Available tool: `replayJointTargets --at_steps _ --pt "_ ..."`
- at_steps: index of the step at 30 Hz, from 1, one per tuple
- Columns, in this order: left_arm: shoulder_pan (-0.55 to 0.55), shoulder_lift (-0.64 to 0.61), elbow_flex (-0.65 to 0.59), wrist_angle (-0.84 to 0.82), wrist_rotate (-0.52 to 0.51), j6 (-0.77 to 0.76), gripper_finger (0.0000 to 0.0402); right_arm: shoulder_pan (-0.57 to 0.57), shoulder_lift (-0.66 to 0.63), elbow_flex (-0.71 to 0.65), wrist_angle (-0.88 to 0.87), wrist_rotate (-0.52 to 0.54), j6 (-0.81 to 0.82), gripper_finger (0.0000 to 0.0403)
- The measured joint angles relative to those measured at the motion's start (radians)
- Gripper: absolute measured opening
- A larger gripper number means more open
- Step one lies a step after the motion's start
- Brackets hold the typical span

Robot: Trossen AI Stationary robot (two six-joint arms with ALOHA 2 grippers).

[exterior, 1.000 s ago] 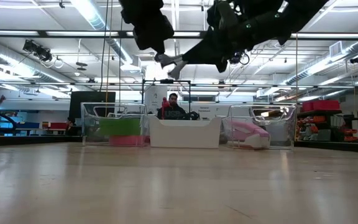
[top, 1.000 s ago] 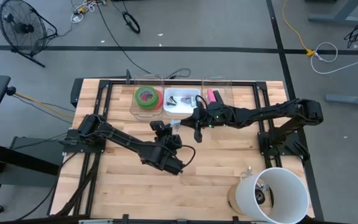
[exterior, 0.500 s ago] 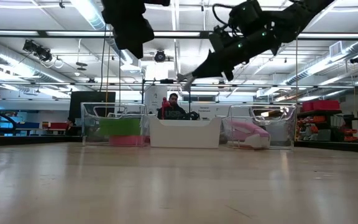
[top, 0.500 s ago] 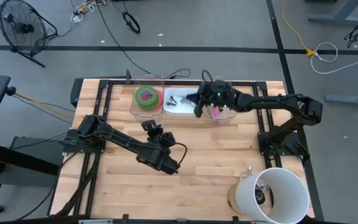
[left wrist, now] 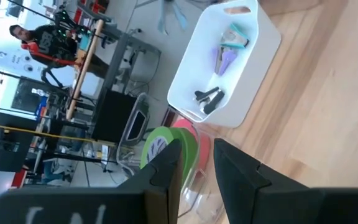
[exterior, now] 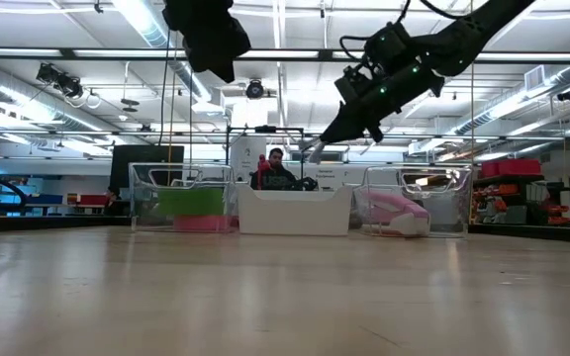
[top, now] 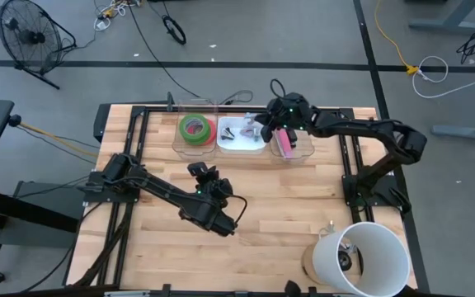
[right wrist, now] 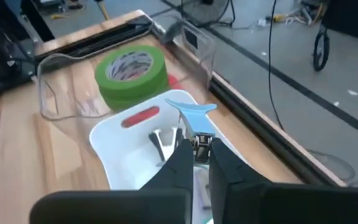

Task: Pick and place Stapler, Stapler remover, tape
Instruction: Put the blue staple remover into the white bin, then return to Home Position

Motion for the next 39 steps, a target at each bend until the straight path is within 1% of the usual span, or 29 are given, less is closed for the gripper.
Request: replayJointTargets --at_steps 4,6,15,19,22,25,29,34,36,39 --pt "0.0 0.0 0.0 0.013 -0.01 0.0 0.0096 0.0 0.035 0.0 0.018 0.002 0.0 0.0011" --pt "0.0 0.0 0.0 0.013 -0.01 0.001 0.0096 0.0 0.052 0.0 0.029 0.02 -0.007 0.0023" --pt "0.003 0.0 -0.001 0.015 -0.014 0.0 0.0096 0.001 0.067 0.0 0.052 0.022 -0.003 0.015" --pt "0.004 0.0 -0.001 0.015 -0.017 0.001 0.0096 0.008 0.067 0.0 0.071 0.011 -0.001 0.0188" --pt "0.004 0.0 -0.001 0.011 -0.069 0.001 0.0096 0.02 0.058 0.0 0.105 -0.056 0.014 0.0206" --pt "0.006 0.0 -0.001 -0.005 -0.139 0.001 0.0096 0.044 0.035 0.0 0.177 -0.137 0.021 0.0215" --pt "0.021 -0.003 -0.001 -0.012 -0.136 0.001 0.0095 0.08 -0.018 0.0 0.246 -0.192 0.058 0.0218" --pt "0.038 -0.037 -0.002 -0.014 -0.15 0.013 0.009 0.171 -0.117 0.0 0.245 -0.191 0.039 0.0217" --pt "0.044 -0.058 -0.002 -0.014 -0.171 0.017 0.009 0.231 -0.156 0.0 0.213 -0.19 0.024 0.0213" --pt "0.052 -0.091 -0.002 -0.014 -0.206 0.058 0.0089 0.34 -0.196 0.0 0.202 -0.144 -0.043 0.0205"
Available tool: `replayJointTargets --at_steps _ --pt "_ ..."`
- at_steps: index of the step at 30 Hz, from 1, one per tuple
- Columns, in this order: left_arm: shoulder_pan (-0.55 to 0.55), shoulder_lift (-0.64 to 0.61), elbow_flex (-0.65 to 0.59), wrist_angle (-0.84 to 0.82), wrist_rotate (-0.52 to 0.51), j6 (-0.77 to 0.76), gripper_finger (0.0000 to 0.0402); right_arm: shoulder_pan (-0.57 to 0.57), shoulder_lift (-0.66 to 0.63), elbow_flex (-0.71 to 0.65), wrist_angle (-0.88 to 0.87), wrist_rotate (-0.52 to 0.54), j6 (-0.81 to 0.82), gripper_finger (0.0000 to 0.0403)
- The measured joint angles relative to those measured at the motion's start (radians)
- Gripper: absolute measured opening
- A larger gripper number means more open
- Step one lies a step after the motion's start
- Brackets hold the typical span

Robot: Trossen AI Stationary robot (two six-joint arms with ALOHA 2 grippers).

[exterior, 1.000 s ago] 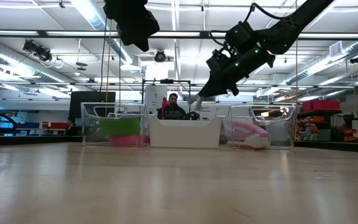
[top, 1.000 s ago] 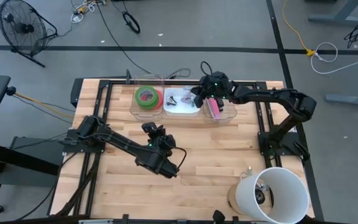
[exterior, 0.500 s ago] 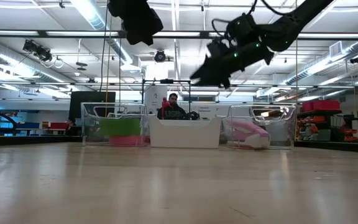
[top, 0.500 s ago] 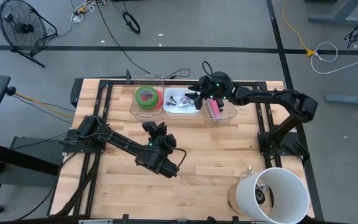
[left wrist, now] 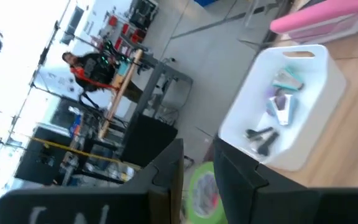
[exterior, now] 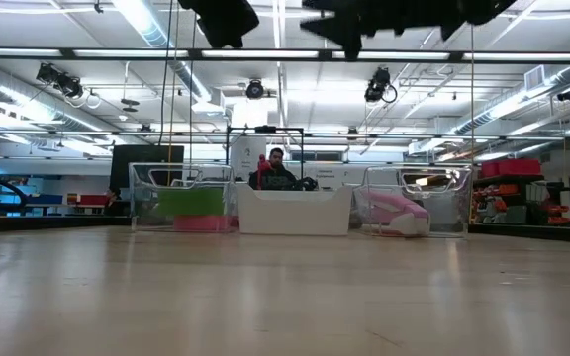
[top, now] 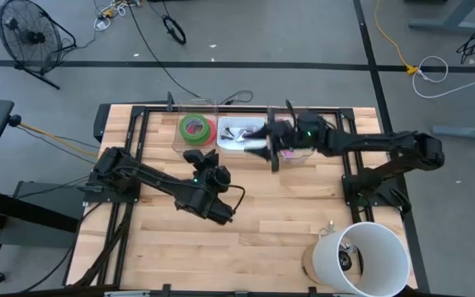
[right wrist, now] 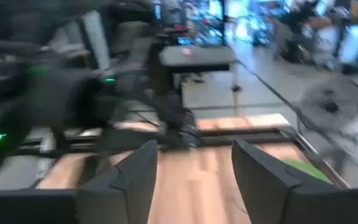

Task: Pick and place Stapler, Stapler remover, tape
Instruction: Return to Home Position

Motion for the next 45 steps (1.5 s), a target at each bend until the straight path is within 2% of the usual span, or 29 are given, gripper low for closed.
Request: replayJointTargets --at_steps 6,11,22,34,37,45 --pt "0.027 -0.089 0.0 0.0 -0.01 0.111 0.0089 0.199 -0.037 0.0 0.006 0.063 -0.093 0.0193" --pt "0.05 -0.152 0.0 0.001 -0.006 0.146 0.0089 0.287 -0.034 0.0 0.004 0.077 -0.147 0.0189" --pt "0.053 -0.178 0.0 0.151 0.294 0.145 0.0089 0.322 -0.029 0.0 0.011 0.089 -0.032 0.0192" --pt "0.094 -0.178 0.0 0.513 0.719 0.145 0.0089 0.312 -0.03 0.0 0.007 0.091 -0.024 0.0192" --pt "0.121 -0.181 0.0 0.615 0.828 0.145 0.0089 0.303 -0.064 -0.001 -0.014 0.089 -0.024 0.0192" --pt "0.136 -0.278 0.0 0.788 0.902 0.145 0.0089 0.298 -0.279 -0.041 -0.077 0.086 -0.024 0.0192"
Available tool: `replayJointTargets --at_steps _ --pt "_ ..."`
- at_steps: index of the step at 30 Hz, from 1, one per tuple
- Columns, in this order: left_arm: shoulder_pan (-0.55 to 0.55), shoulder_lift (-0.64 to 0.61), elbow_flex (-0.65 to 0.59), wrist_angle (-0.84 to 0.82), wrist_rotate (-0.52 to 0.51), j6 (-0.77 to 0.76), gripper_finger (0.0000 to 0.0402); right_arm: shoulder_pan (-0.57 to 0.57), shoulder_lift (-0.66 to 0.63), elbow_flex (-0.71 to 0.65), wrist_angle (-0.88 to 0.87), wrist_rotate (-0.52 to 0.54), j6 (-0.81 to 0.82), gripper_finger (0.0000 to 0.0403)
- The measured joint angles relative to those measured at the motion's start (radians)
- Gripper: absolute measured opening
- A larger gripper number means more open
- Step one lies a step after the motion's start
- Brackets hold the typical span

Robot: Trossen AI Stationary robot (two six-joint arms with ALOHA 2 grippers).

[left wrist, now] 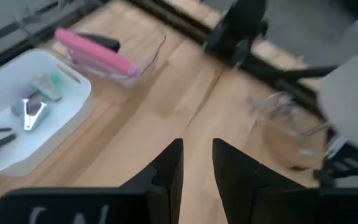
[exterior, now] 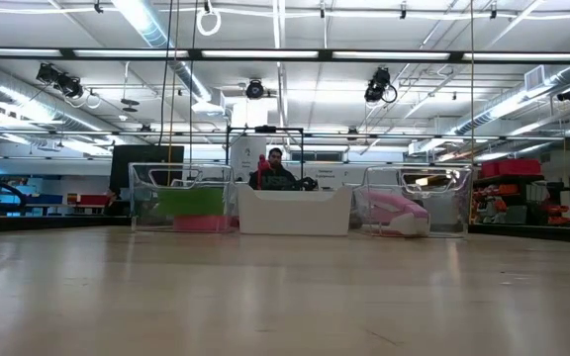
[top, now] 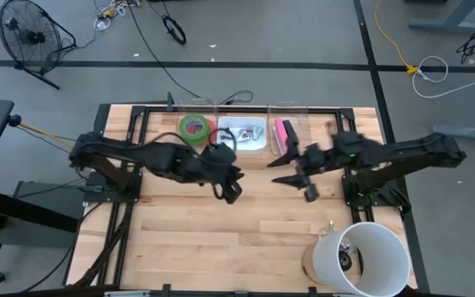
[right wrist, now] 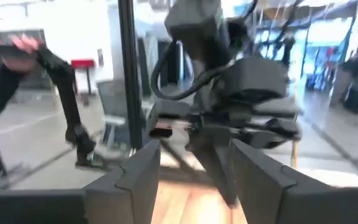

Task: Pick and place Stapler, Stapler remover, tape
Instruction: Return to Home Position

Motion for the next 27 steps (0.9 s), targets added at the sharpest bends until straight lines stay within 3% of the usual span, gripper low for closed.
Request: replayJointTargets --at_steps 9,18,27 --pt "0.001 -0.104 0.0 0.086 -0.002 0.0 0.0089 -0.006 -0.311 -0.318 0.235 -0.001 0.0 0.0192" --pt "0.008 -0.123 0.0 0.117 -0.001 0.0 0.0089 -0.008 -0.542 -0.554 0.21 0.001 0.0 0.0192" --pt "0.04 -0.127 0.0 0.118 -0.001 0.0 0.0089 -0.06 -0.773 -0.649 0.058 0.001 -0.001 0.0192"
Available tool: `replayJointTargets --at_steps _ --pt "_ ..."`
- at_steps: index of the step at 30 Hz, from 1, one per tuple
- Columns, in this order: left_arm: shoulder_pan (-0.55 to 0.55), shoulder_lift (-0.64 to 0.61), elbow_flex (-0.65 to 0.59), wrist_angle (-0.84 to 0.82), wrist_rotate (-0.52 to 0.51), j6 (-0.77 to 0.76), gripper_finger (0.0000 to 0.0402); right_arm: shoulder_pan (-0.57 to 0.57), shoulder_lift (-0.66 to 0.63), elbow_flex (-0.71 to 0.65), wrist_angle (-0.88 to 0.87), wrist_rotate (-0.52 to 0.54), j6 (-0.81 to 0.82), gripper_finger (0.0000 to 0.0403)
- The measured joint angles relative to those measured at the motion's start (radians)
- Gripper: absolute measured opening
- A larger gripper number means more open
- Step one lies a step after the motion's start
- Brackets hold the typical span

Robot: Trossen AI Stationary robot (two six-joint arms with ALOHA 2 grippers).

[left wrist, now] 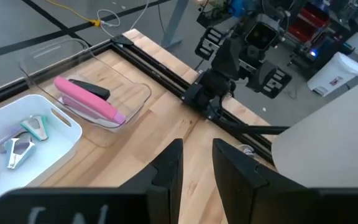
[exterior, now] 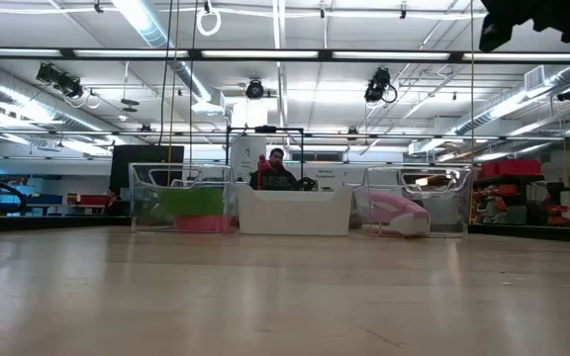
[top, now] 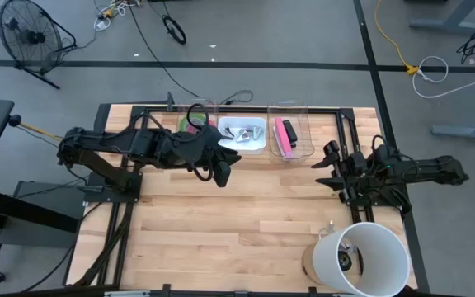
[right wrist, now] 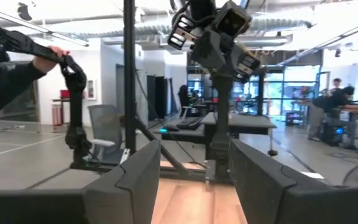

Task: Pick and place Stapler, Stapler remover, tape
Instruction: Return to Home Position

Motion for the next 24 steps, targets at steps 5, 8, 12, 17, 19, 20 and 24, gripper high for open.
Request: replayJointTargets --at_steps 5,8,12,17,19,20,24 --pt "0.018 -0.016 -0.001 0.0 0.0 0.0 0.0089 -0.058 -0.13 -0.002 -0.08 0.0 0.0 0.0192" --pt "0.027 -0.031 -0.001 0.005 -0.002 0.0 0.0089 -0.089 -0.198 -0.002 -0.101 0.0 0.0 0.0192" --pt "0.03 -0.041 -0.001 0.008 -0.003 0.0 0.0089 -0.111 -0.289 0.002 -0.096 -0.002 0.0 0.0192" --pt "0.03 -0.05 -0.001 0.011 -0.002 0.0 0.0089 -0.138 -0.29 0.001 0.014 0.008 0.0 0.0192" --pt "0.03 -0.055 -0.001 0.022 -0.001 0.0 0.0089 -0.137 -0.289 -0.006 0.008 0.019 0.0 0.0192" --pt "0.03 -0.056 0.0 0.027 -0.001 0.0 0.0089 -0.139 -0.289 -0.008 0.032 0.021 0.0 0.0192" --pt "0.033 -0.053 -0.001 0.022 0.001 0.0 0.0089 -0.145 -0.29 -0.106 0.216 0.034 0.001 0.0192"
